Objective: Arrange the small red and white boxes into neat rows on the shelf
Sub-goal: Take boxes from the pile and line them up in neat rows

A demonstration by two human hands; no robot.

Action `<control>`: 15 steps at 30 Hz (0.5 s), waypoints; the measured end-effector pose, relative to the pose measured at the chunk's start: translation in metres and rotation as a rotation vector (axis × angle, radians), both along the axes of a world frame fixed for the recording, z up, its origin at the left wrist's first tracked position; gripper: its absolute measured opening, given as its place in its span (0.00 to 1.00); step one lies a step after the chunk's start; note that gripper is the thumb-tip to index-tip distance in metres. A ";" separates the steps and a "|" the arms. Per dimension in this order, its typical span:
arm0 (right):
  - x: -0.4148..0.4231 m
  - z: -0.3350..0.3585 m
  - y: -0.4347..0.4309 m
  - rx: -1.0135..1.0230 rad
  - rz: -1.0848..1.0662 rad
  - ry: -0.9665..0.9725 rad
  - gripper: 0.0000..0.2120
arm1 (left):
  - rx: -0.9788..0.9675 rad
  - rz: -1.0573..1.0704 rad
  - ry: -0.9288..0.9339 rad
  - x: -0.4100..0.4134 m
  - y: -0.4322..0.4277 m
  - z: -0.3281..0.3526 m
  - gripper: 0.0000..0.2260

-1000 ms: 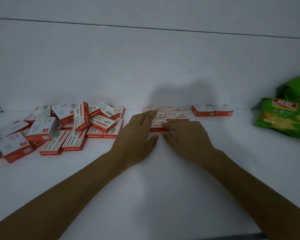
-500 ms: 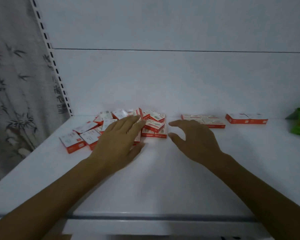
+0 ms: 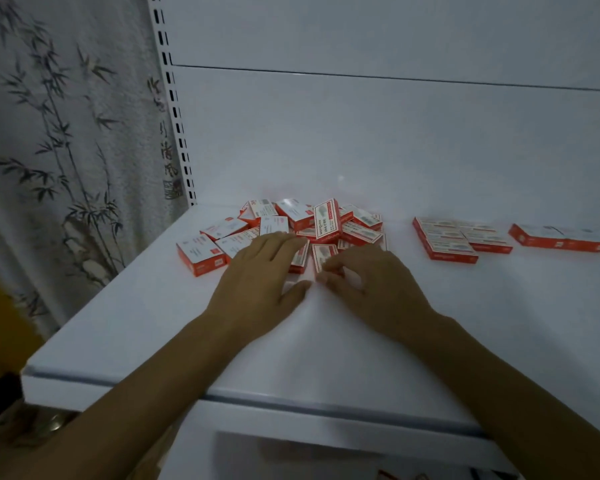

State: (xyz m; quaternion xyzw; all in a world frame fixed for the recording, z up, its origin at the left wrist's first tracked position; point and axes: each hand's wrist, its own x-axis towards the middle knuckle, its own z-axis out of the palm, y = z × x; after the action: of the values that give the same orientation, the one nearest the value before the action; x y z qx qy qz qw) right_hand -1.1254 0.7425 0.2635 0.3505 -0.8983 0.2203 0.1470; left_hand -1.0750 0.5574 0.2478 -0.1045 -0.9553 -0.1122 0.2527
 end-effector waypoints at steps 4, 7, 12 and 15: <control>-0.001 -0.004 0.006 -0.102 -0.117 -0.022 0.12 | -0.013 -0.048 -0.013 -0.002 0.000 -0.002 0.21; -0.005 -0.009 0.009 -0.077 -0.166 -0.070 0.23 | -0.030 -0.107 0.008 -0.004 -0.002 -0.003 0.19; -0.003 -0.007 0.006 -0.177 -0.111 -0.107 0.20 | 0.005 -0.134 0.026 -0.005 0.000 -0.002 0.20; -0.004 -0.008 0.007 -0.256 -0.074 -0.054 0.10 | 0.060 -0.129 -0.040 -0.006 0.000 0.000 0.25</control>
State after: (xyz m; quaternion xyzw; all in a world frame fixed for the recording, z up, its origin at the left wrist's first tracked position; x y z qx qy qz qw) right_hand -1.1296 0.7496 0.2551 0.2896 -0.8787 0.3371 0.1743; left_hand -1.0806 0.5572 0.2476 -0.1562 -0.9476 -0.1589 0.2289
